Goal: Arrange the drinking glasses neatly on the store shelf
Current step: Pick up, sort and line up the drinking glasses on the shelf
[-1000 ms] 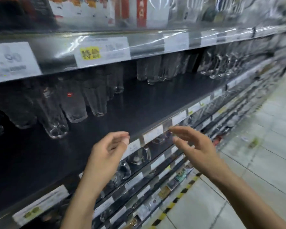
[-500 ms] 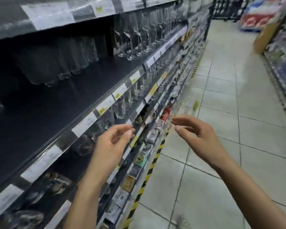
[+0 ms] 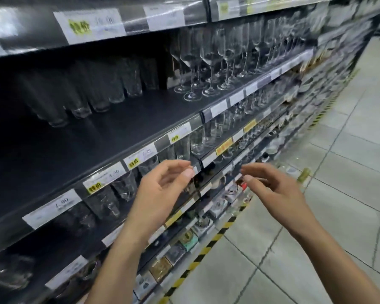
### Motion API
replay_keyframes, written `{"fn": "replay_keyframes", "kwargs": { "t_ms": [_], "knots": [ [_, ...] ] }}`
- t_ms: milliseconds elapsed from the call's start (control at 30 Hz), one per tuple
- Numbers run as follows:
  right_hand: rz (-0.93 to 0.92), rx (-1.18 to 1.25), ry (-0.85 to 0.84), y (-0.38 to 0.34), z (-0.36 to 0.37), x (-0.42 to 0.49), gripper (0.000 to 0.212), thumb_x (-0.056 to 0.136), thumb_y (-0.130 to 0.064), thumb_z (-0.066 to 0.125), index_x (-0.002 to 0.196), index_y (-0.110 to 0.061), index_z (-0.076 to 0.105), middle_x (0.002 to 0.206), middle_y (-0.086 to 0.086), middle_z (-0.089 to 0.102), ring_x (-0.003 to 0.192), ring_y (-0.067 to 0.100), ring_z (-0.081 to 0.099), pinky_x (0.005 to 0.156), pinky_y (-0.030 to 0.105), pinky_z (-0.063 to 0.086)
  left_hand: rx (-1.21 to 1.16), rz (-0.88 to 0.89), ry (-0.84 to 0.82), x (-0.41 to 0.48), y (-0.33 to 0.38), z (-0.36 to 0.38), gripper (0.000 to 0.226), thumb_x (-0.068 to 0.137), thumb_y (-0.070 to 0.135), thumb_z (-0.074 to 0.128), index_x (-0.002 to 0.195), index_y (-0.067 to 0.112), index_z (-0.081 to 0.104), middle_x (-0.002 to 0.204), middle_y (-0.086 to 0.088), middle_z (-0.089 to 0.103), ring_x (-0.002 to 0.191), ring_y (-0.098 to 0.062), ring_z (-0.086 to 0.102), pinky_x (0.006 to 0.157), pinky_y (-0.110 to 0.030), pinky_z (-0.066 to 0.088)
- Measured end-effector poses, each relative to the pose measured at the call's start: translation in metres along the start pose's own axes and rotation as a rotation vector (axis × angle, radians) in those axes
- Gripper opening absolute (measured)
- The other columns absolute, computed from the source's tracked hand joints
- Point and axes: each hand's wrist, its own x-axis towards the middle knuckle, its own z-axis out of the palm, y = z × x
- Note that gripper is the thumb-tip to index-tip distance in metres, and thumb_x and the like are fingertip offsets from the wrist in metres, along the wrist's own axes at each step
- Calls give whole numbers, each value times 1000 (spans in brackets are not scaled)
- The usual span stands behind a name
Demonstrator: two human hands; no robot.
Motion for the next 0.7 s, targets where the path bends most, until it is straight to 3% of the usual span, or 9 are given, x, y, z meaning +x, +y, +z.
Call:
{"fn": "replay_keyframes", "kwargs": {
  "t_ms": [133,233,433,533,633,700],
  "knots": [
    [-27,47,-87,8,2,64,18,93,-21,67,107,-31,72,103,-16,74,99,3,68,89,30,55,46,-21,59,38,-3,12,37,75,53,62,105,33,71,107,15,74,103,-4,68,97,-39,54],
    [-49,87,-141,8,6,116,16,92,-24,68,106,-31,71,103,-17,74,100,0,67,90,25,53,50,-27,139,73,-7,18,39,74,53,62,105,31,71,107,12,74,102,-6,69,95,-38,55],
    [-175,28,-340,-11,25,233,26,89,-29,72,115,-28,68,111,-16,71,105,-3,65,98,24,51,47,-34,355,176,-18,13,20,88,31,70,107,29,69,109,8,72,101,-5,69,97,-39,55],
    [-216,2,-413,-19,42,284,29,88,-30,73,116,-28,65,113,-14,69,109,-1,63,101,26,49,42,-69,506,231,-17,6,29,90,28,70,118,23,64,119,3,67,105,-7,65,98,-33,53],
    [-195,57,-449,-22,67,329,29,88,-26,73,114,-27,61,111,-11,67,107,3,63,101,29,49,64,-109,597,280,-18,3,45,90,33,70,130,20,55,126,0,61,107,-9,60,82,-16,46],
    [-127,97,-466,-24,86,353,36,88,-27,73,121,-25,58,114,-5,66,104,7,62,98,27,49,53,-172,651,307,-25,1,54,90,34,70,137,17,50,130,-3,59,109,-12,58,76,-14,42]
  ]
}}
